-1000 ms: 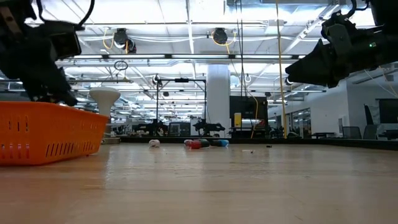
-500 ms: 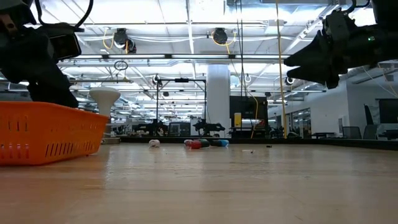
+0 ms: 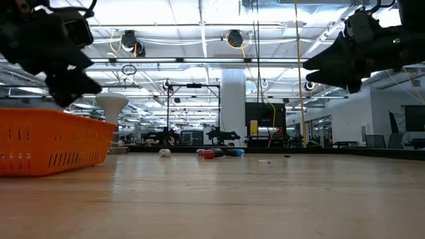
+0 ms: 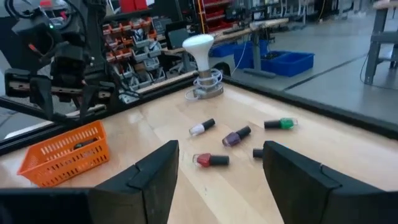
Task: Pick & Place Nail Polish
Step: Put the blue nail color bottle into the orange bin
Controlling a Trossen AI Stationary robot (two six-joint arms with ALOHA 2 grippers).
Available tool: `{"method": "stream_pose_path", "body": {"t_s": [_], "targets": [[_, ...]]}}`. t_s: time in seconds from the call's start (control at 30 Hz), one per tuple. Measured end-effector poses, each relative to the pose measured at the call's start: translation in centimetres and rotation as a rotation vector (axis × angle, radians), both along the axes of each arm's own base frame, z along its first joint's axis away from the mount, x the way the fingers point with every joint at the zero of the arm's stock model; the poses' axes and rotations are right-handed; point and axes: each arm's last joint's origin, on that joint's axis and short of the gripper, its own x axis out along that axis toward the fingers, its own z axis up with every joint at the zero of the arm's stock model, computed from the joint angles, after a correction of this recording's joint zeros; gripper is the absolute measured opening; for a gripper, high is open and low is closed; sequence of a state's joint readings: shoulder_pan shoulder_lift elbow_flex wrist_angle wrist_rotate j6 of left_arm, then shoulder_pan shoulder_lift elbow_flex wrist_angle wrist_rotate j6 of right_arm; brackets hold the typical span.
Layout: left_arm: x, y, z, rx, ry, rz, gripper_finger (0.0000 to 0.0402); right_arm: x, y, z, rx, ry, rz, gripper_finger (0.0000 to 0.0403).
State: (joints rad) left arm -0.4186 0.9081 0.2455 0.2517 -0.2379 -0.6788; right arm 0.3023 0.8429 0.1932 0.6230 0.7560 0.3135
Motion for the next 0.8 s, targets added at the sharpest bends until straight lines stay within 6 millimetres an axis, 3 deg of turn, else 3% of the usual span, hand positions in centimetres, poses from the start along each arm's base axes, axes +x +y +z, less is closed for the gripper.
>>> {"method": "stream_pose_path", "body": {"t_s": [0.2, 0.33, 0.53, 0.67, 0.8], "targets": [[0.8, 1.0, 1.2, 0.15, -0.147, 0.082, 0.0218, 0.4, -0.8, 1.4, -0.041, -0.114, -0.011, 0.0215], [1.1, 2.2, 1.7, 0.28, -0.191, 0.212, 0.0218, 2.1, -1.5, 2.5, -0.092, -0.088, 0.036, 0.0215], [1.4, 4.0, 1.7, 0.312, -0.175, 0.351, 0.0218, 7.6, -4.2, 3.8, -0.104, 0.195, 0.118, 0.0215], [1.5, 5.0, 1.7, 0.319, -0.165, 0.413, 0.0218, 11.3, -7.4, 3.3, -0.159, 0.442, 0.162, 0.0215], [1.6, 5.7, 1.7, 0.322, -0.159, 0.452, 0.0218, 13.6, -11.8, 1.8, -0.171, 0.643, 0.198, 0.0215]]}}
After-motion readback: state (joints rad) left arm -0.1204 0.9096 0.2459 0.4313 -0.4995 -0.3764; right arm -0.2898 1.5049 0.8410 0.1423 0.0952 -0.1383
